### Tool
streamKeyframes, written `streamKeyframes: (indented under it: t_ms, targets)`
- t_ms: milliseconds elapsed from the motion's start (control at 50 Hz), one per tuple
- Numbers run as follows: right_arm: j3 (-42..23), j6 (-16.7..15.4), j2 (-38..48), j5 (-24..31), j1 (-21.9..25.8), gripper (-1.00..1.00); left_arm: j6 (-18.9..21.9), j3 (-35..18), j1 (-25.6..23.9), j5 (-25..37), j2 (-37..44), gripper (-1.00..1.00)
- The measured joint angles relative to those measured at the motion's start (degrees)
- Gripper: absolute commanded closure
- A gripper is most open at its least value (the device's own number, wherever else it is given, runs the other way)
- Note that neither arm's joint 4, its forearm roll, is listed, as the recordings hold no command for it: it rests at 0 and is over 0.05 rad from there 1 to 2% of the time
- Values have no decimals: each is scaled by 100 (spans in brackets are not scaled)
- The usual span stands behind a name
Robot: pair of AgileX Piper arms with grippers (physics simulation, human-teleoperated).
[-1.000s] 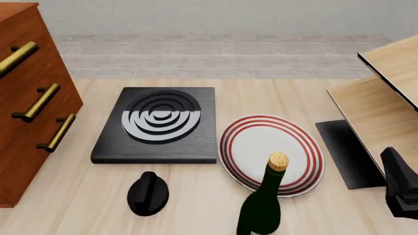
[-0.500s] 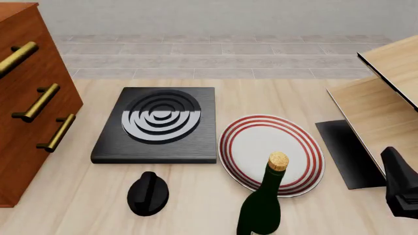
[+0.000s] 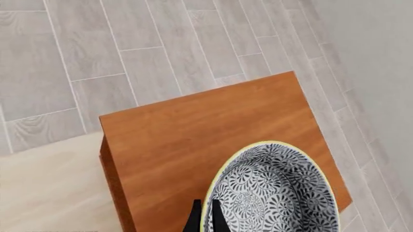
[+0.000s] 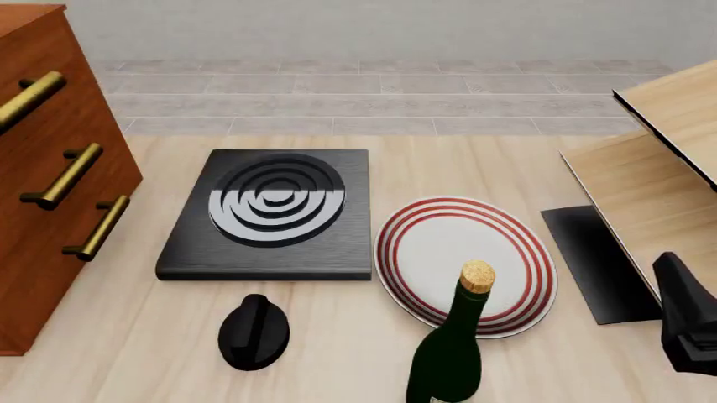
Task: Put the bowl on the top of the cabinet.
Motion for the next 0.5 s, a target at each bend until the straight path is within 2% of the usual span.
streamKeyframes:
  t_ms: [500]
  targets:
    - [10, -29, 14, -18, 10, -100, -20, 245, 28, -276, -105, 100]
